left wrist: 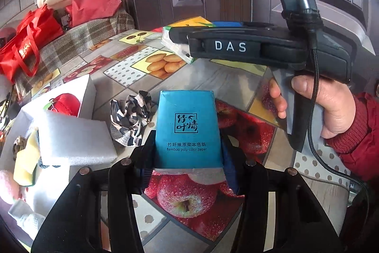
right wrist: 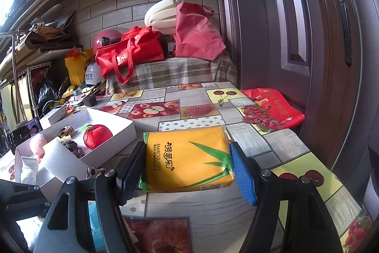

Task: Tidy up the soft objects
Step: 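Carry the blue and yellow tissue packs over the white tray, then open the left tool to drop the blue pack while the right tool releases the yellow pack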

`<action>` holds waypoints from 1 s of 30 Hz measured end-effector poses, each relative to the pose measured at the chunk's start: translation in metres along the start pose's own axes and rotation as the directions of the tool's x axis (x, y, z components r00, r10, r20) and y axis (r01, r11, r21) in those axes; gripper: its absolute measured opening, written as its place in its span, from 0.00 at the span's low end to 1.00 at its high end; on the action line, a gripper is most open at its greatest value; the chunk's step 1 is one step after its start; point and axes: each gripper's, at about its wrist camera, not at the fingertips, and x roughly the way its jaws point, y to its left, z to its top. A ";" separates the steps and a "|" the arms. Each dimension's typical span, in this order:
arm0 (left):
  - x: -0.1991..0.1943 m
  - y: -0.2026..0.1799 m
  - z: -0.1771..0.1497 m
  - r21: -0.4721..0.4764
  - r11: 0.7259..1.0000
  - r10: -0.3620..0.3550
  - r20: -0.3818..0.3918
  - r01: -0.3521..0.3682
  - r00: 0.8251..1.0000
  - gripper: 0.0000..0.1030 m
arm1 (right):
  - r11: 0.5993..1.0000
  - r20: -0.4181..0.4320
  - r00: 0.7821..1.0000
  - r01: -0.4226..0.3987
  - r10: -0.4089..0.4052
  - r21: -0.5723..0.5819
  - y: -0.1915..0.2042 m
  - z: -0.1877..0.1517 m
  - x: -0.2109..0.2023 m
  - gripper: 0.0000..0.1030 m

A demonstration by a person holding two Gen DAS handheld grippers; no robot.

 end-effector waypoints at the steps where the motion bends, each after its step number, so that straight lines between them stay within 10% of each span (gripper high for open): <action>1: -0.012 0.006 -0.001 -0.030 1.000 0.006 0.061 -0.004 0.998 0.48 | 1.000 0.014 1.000 0.003 -0.003 -0.006 0.001 0.000 -0.002 0.68; 8: -0.064 0.053 -0.017 -0.175 0.973 0.193 0.260 -0.150 0.946 0.48 | 0.999 0.061 0.998 -0.011 0.014 -0.048 0.014 -0.003 -0.017 0.68; 22: -0.090 0.120 -0.045 -0.316 0.885 0.423 0.239 -0.342 0.874 0.48 | 0.991 0.042 0.994 -0.094 0.098 -0.095 0.057 -0.008 -0.021 0.68; 30: -0.106 0.184 -0.068 -0.439 0.780 0.561 0.172 -0.447 0.810 0.49 | 0.976 0.013 0.985 -0.170 0.173 -0.138 0.094 -0.009 -0.013 0.68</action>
